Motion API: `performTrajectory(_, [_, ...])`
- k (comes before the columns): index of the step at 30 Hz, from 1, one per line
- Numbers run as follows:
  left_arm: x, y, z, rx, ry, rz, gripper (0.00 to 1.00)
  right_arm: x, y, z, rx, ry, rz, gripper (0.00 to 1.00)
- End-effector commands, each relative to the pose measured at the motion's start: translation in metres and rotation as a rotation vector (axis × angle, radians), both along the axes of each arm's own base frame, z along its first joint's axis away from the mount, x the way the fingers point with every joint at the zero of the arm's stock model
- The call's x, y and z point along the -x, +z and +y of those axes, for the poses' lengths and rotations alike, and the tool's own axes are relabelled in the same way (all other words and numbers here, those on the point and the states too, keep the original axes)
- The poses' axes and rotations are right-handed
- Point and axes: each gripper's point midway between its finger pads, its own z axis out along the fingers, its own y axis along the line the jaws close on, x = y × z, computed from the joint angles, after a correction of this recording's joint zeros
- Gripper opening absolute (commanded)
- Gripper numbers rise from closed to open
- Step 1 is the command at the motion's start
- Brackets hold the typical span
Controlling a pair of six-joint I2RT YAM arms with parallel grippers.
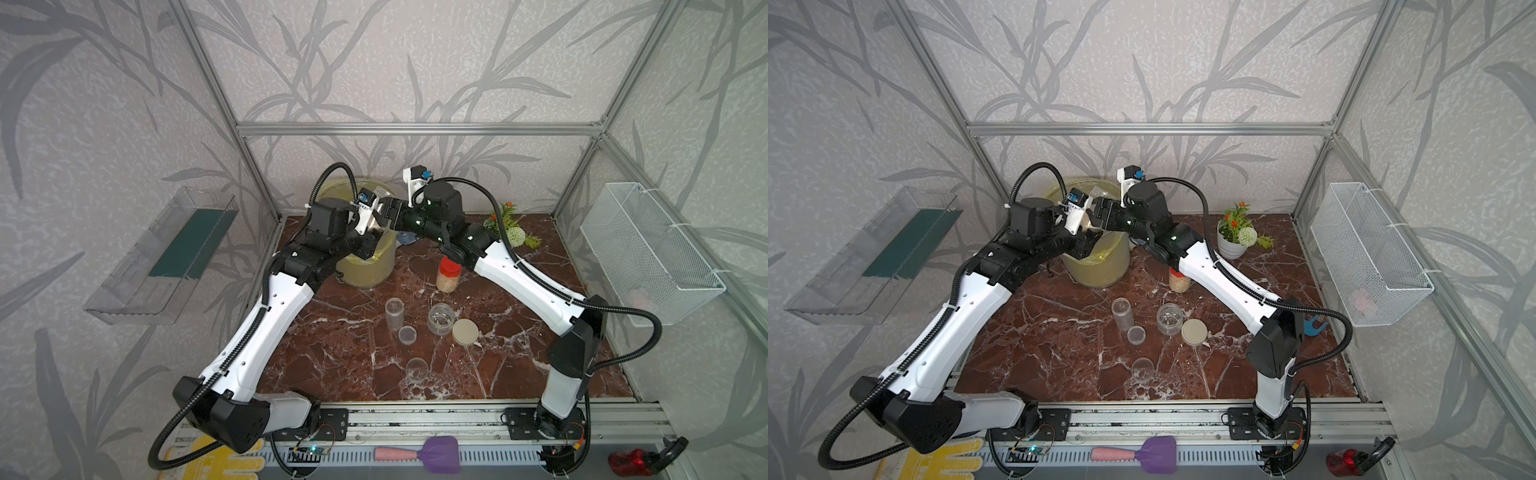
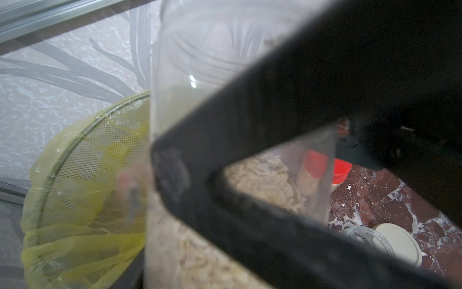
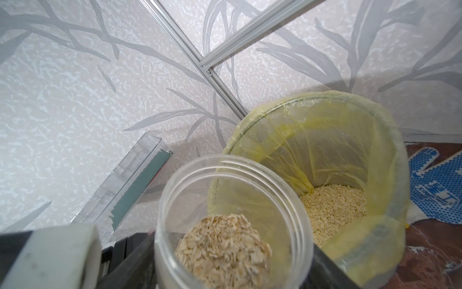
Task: Empty expired oatmeal from jars
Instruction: Pour the expired oatmeal into the trash bin.
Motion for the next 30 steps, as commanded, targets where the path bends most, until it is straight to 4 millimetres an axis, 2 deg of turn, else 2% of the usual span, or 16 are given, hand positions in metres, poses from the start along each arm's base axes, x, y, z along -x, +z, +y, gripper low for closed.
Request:
performTrajectory(1, [-0.002, 0.029, -0.006, 0.018, -0.061, -0.087, 0.0, -0.001, 0.012, 0.01, -0.02, 0.034, 0.009, 0.79])
performTrajectory(9, [-0.002, 0.029, -0.012, 0.037, -0.119, -0.108, 0.0, -0.007, 0.008, 0.021, -0.047, 0.055, 0.039, 0.73])
performTrajectory(14, [-0.004, 0.033, -0.008, 0.042, -0.094, -0.127, 0.02, -0.008, 0.004, 0.026, -0.03, 0.078, 0.062, 0.51])
performTrajectory(17, [-0.01, 0.033, -0.002, 0.045, -0.045, -0.114, 0.23, -0.011, 0.002, 0.025, -0.008, 0.064, 0.083, 0.38])
performTrajectory(21, [-0.005, 0.03, -0.002, 0.083, -0.038, -0.09, 0.41, -0.017, -0.001, 0.029, 0.018, 0.052, 0.097, 0.3])
performTrajectory(24, [0.0, 0.027, 0.003, 0.128, 0.004, -0.066, 0.7, -0.022, 0.0, 0.029, 0.025, 0.028, 0.095, 0.28])
performTrajectory(26, [0.004, 0.023, 0.008, 0.16, 0.036, -0.045, 0.94, -0.025, 0.002, 0.027, 0.036, -0.003, 0.092, 0.26])
performTrajectory(27, [0.006, 0.023, 0.01, 0.177, 0.057, -0.035, 0.99, -0.026, 0.002, 0.025, 0.043, -0.023, 0.097, 0.24])
performTrajectory(30, [0.014, 0.026, 0.018, 0.249, 0.129, 0.02, 0.99, -0.028, 0.004, 0.018, 0.047, -0.077, 0.112, 0.24])
